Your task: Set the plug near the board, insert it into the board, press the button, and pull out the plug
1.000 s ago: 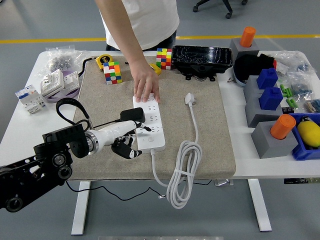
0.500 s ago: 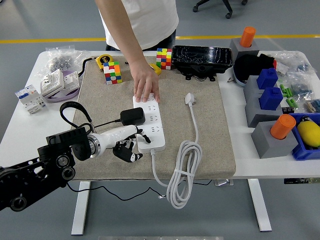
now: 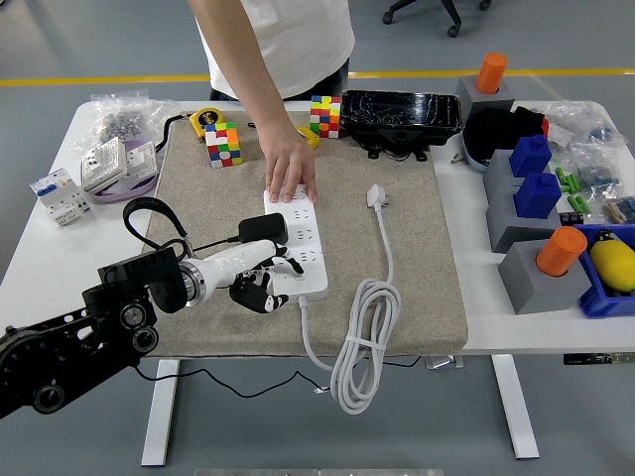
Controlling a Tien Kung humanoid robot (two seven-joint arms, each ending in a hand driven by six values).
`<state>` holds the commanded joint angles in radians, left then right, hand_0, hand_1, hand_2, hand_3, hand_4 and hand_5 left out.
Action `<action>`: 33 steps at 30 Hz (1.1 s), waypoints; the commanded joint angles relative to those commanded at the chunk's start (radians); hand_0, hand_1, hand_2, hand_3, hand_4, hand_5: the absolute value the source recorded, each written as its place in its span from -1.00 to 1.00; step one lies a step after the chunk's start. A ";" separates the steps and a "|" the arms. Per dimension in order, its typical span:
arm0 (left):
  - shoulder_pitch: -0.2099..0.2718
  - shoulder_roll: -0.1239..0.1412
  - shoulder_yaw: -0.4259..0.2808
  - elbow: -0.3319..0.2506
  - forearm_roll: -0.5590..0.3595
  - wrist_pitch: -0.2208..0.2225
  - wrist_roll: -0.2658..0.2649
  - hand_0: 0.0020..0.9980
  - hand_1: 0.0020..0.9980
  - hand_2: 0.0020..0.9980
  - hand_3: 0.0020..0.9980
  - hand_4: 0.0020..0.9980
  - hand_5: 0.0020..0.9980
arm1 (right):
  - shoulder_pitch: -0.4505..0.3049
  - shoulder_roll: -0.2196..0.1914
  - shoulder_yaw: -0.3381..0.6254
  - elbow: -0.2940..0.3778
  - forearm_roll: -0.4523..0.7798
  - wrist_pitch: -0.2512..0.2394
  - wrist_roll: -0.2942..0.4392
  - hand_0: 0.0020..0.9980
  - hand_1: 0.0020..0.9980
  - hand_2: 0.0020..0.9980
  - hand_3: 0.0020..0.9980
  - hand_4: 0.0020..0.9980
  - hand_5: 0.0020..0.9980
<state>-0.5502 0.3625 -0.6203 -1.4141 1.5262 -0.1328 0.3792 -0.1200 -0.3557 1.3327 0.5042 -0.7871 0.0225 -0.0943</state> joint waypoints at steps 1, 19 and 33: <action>-0.001 -0.001 0.002 0.003 0.000 0.000 0.002 -0.77 -0.91 -0.71 0.61 0.26 -1.00 | 0.000 0.001 0.001 0.000 0.000 0.000 0.000 0.35 0.35 0.35 0.17 0.97 0.06; 0.004 -0.002 -0.002 0.001 -0.011 -0.010 0.002 -0.77 -0.91 -0.71 0.53 0.24 -1.00 | -0.001 0.000 0.003 0.003 -0.001 0.000 0.001 0.35 0.35 0.35 0.18 0.97 0.06; 0.002 -0.003 0.013 0.017 -0.016 -0.010 0.012 -0.78 -0.91 -0.71 0.54 0.24 -1.00 | 0.000 0.000 0.003 0.004 -0.001 -0.001 0.000 0.35 0.35 0.35 0.18 0.97 0.06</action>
<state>-0.5481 0.3597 -0.6072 -1.3976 1.5102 -0.1433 0.3914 -0.1195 -0.3554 1.3359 0.5086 -0.7883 0.0219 -0.0939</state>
